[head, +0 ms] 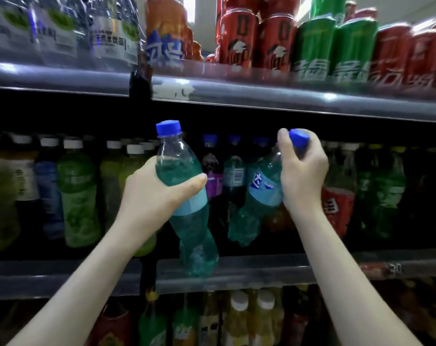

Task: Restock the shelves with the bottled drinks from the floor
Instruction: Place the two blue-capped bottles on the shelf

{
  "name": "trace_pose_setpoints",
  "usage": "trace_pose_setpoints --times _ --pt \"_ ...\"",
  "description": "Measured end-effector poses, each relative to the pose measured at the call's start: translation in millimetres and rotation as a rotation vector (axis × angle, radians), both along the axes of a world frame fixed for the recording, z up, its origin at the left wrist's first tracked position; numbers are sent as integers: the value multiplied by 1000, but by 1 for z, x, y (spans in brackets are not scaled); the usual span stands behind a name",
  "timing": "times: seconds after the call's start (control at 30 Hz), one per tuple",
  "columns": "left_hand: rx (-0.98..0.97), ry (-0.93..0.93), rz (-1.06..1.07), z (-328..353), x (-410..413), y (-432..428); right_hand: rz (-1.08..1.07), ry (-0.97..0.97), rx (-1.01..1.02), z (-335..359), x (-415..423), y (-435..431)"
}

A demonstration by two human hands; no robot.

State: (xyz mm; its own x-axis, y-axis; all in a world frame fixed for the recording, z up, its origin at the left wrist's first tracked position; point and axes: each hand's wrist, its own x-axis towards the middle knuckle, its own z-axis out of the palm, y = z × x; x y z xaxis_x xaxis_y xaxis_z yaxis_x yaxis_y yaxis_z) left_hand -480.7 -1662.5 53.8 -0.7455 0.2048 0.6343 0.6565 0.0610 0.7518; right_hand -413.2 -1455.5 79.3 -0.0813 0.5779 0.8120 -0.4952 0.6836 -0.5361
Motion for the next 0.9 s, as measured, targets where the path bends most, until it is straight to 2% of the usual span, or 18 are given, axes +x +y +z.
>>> trace_pose_setpoints --times 0.3,0.47,0.6,0.7,0.73,0.8,0.87,0.9 --pt "-80 25 114 10 -4 -1 180 -299 -39 2 -58 5" --pt "-109 7 110 10 -14 5 154 -635 84 -13 -78 8" --pt "-143 19 91 11 -15 11 70 -676 141 -21 -58 6" --pt "-108 20 43 10 -6 15 8 -577 290 -29 -18 -11" --pt "-88 27 27 9 -1 16 67 -557 351 -34 -3 -22" --pt "-38 46 -27 8 11 20 281 -640 403 -47 22 -44" --pt "5 72 -96 10 22 26 486 -769 317 -57 34 -58" --pt "9 87 -130 11 27 30 521 -792 248 -61 37 -61"
